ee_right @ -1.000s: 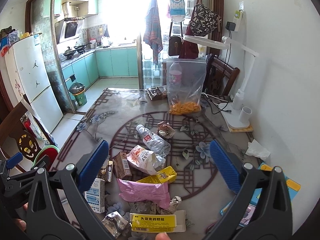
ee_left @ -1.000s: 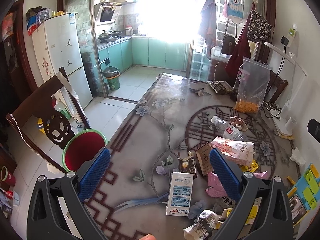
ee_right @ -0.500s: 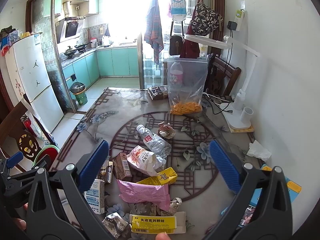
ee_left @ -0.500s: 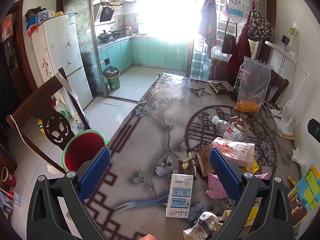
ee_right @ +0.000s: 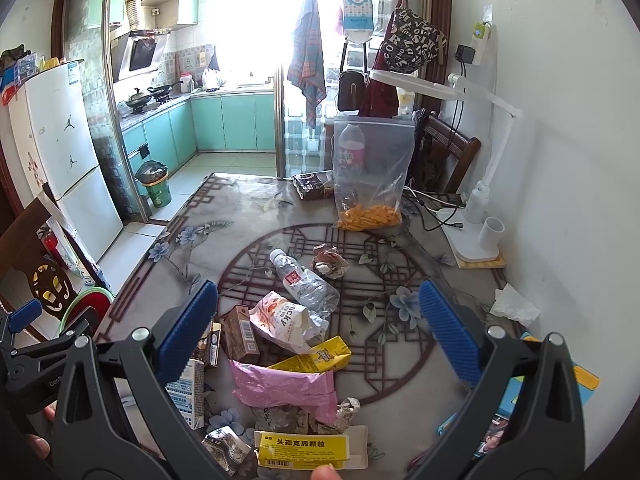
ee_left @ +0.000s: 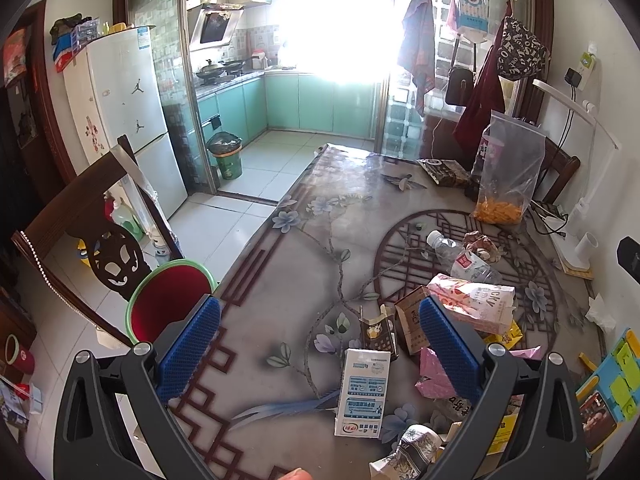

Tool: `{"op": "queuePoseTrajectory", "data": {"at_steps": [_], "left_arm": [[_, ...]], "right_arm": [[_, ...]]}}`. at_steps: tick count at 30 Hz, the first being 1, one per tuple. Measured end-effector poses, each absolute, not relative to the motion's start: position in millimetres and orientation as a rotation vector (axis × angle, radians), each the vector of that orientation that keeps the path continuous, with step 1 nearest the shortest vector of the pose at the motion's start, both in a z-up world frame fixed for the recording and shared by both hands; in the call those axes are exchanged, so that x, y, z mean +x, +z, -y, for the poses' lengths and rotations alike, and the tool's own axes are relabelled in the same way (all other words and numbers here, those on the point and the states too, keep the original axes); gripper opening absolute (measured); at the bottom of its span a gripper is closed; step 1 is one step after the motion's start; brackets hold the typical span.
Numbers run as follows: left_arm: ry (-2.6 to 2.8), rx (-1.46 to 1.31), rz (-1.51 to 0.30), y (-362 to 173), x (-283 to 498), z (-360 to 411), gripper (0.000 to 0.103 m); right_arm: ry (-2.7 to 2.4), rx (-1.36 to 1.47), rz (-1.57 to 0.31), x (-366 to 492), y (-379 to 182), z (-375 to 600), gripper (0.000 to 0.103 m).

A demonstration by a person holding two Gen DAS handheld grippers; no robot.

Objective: Collect trash

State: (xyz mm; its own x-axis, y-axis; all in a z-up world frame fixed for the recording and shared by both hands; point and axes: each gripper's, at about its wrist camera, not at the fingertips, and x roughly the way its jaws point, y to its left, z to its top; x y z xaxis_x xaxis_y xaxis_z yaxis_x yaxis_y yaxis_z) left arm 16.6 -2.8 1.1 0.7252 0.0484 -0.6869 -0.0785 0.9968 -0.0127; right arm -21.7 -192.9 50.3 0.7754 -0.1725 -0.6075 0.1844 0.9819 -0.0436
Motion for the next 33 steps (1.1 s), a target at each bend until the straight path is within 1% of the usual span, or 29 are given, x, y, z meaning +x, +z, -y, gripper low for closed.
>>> {"op": "queuePoseTrajectory", "data": {"at_steps": [15, 21, 23, 28, 31, 33], "left_arm": [[0.042, -0.062, -0.764, 0, 15, 1, 0.095], [-0.011, -0.113, -0.739, 1, 15, -7, 0.095], [-0.008, -0.13, -0.717, 0, 14, -15, 0.096], [0.023, -0.169, -0.682, -16, 16, -41, 0.096], [0.008, -0.131, -0.775, -32, 23, -47, 0.096], [0.001, -0.082, -0.797, -42, 25, -43, 0.096]], "right_arm": [[-0.204, 0.007, -0.668, -22, 50, 190, 0.1], [-0.076, 0.084, -0.754, -21, 36, 194, 0.1], [-0.004, 0.082, -0.803, -23, 23, 189, 0.1], [0.109, 0.018, -0.967, -37, -31, 176, 0.099], [0.189, -0.048, -1.107, -46, -75, 175, 0.1], [0.238, -0.139, -1.188, -49, -103, 173, 0.099]]}}
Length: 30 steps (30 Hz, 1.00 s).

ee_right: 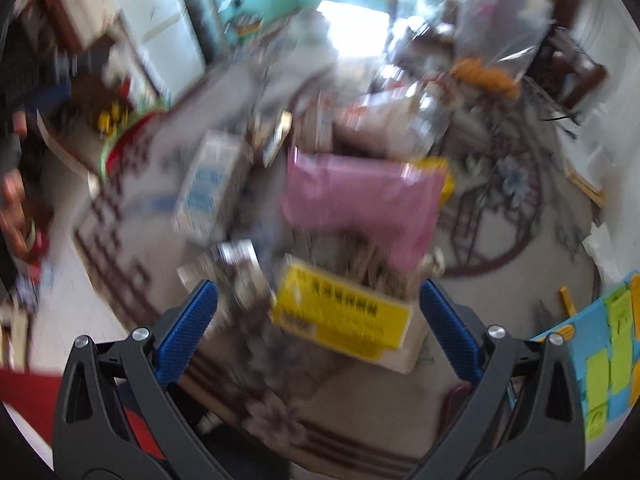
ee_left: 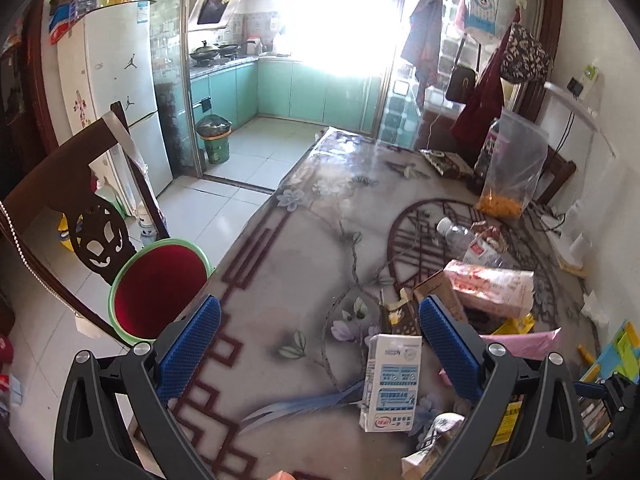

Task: Collect trash
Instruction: 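Grasp the white milk carton with the left gripper while the right gripper grasps the yellow box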

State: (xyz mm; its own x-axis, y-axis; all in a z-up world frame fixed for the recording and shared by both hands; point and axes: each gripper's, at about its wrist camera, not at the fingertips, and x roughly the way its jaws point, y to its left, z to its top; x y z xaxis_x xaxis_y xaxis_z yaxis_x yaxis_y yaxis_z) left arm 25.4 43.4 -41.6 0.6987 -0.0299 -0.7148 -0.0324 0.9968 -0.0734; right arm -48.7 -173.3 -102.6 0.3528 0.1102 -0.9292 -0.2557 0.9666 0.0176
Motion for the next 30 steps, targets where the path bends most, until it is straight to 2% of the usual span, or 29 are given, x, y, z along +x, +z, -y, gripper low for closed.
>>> {"op": "queuePoseTrajectory", "data": {"at_steps": [7, 9, 15, 18, 23, 27, 28, 29, 30], "left_arm": [[-0.15, -0.085, -0.989, -92, 43, -22, 0.095], [-0.149, -0.034, -1.062, -115, 49, -11, 0.093], [-0.212, -0.006, -1.174, -147, 47, 10, 0.09], [-0.218, 0.012, -1.179, -152, 48, 21, 0.089], [-0.236, 0.071, -1.233, -168, 62, 39, 0.074], [-0.216, 0.074, -1.284, -182, 67, 42, 0.051], [-0.211, 0.073, -1.283, -182, 67, 42, 0.051], [-0.216, 0.072, -1.279, -182, 67, 42, 0.05], [-0.223, 0.074, -1.278, -182, 66, 41, 0.05]], "right_arm": [[0.469, -0.335, -1.371, -34, -162, 177, 0.099], [0.537, -0.314, -1.431, -24, -173, 181, 0.098], [0.642, -0.201, -1.508, -8, -179, 190, 0.082], [0.647, -0.211, -1.498, -9, -171, 193, 0.082], [0.681, -0.27, -1.547, -18, -175, 198, 0.082], [0.67, -0.209, -1.593, -20, -189, 204, 0.082], [0.67, -0.19, -1.605, -21, -194, 205, 0.081], [0.67, -0.194, -1.608, -23, -195, 205, 0.079], [0.672, -0.209, -1.606, -26, -198, 203, 0.068]]}}
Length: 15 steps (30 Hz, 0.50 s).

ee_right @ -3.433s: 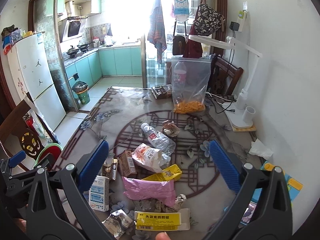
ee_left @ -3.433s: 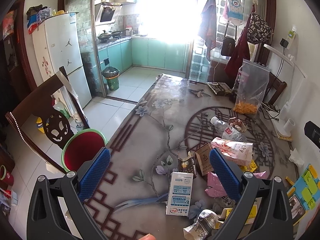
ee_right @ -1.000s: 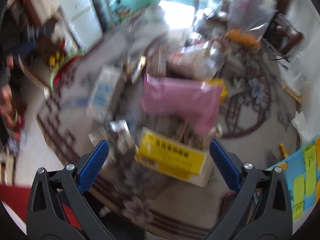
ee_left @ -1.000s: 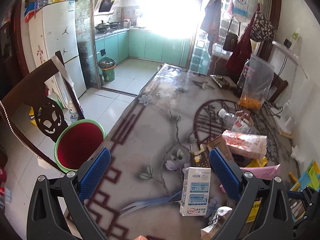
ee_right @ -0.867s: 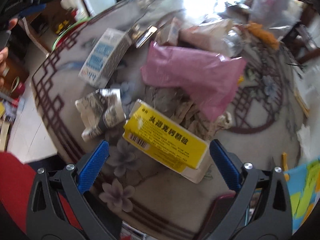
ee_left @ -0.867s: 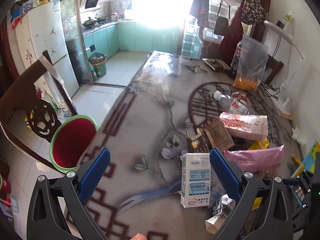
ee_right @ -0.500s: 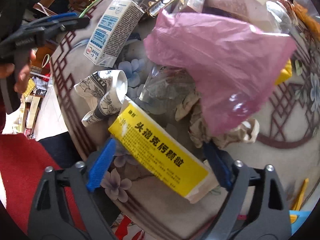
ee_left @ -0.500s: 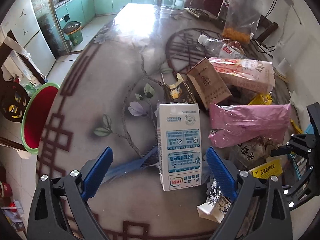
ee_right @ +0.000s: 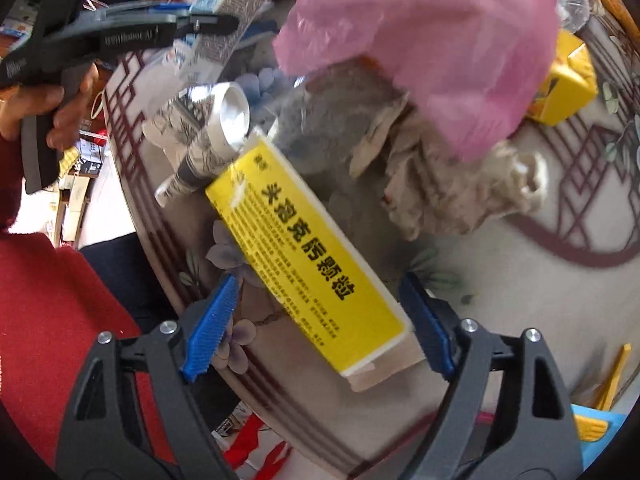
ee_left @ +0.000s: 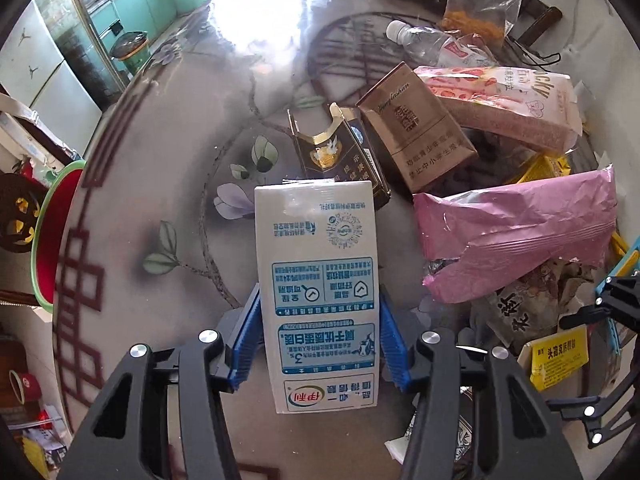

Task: Collect trash
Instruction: 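Grasp the white milk carton with the left gripper while the right gripper grasps the yellow box, then carry the carton with the left gripper into the red bin while the right drops the yellow box there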

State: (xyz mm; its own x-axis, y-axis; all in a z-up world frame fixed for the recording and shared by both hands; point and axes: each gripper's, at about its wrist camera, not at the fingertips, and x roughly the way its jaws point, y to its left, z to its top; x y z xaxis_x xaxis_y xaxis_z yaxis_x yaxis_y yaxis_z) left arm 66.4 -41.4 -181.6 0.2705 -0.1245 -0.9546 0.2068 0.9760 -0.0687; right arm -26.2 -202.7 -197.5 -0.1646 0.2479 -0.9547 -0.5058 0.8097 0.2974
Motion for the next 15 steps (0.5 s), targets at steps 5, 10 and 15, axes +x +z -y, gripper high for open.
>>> {"op": "queuePoseTrajectory", "data": {"at_steps": [5, 10, 15], "left_arm": [[-0.216, 0.1, -1.222, -169, 59, 35, 0.049], [-0.2, 0.036, -1.189, -150, 51, 15, 0.049], [-0.199, 0.022, -1.144, -128, 43, 4, 0.049]], "right_arm": [[0.684, -0.086, -1.613, -35, -198, 205, 0.043], [0.666, 0.071, -1.522, -51, -174, 210, 0.038], [0.578, 0.278, -1.347, -67, -131, 230, 0.037]]}}
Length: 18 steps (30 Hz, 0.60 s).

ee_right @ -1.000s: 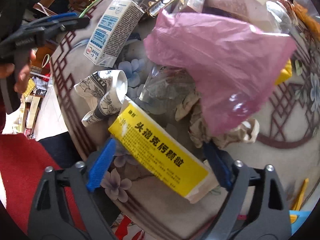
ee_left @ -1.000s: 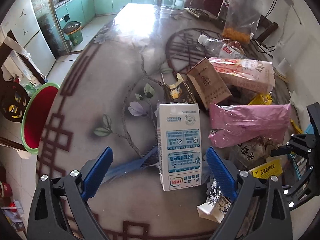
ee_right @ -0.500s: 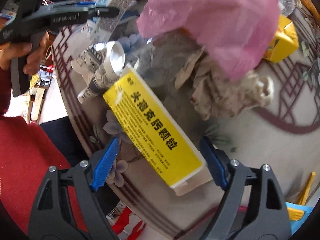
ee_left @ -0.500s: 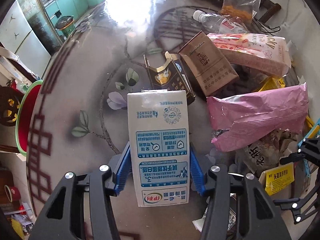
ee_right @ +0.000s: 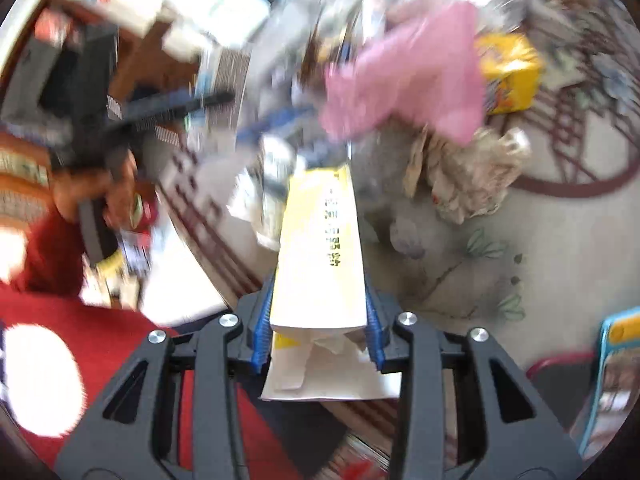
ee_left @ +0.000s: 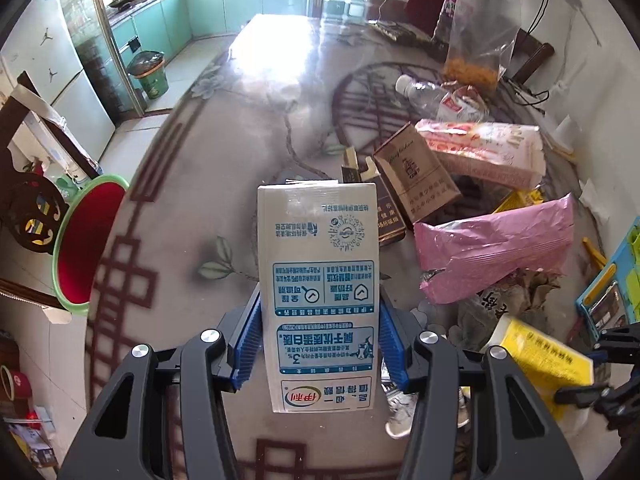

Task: Collect trash
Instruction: 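Carry the carton with the left gripper into the red bin while the right drops the yellow box there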

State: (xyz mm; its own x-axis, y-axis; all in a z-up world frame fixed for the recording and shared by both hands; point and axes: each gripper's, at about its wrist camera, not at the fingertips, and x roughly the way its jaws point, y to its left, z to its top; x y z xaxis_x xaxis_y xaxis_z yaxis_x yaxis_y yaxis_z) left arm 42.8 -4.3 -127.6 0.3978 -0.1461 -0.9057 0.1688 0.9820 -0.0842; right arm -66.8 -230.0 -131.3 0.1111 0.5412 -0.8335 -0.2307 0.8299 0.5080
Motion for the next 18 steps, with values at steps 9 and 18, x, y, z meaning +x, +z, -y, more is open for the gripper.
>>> {"op": "queuePoseTrajectory", "data": {"at_steps": [9, 18], "left_arm": [[-0.165, -0.047, -1.066, -93, 44, -14, 0.049], [-0.126, -0.051, -1.023, -69, 41, -41, 0.049]], "right_arm": [[0.455, 0.46, -1.125, -51, -86, 255, 0.037], [0.527, 0.507, -1.064, -11, -75, 212, 0.037]]}}
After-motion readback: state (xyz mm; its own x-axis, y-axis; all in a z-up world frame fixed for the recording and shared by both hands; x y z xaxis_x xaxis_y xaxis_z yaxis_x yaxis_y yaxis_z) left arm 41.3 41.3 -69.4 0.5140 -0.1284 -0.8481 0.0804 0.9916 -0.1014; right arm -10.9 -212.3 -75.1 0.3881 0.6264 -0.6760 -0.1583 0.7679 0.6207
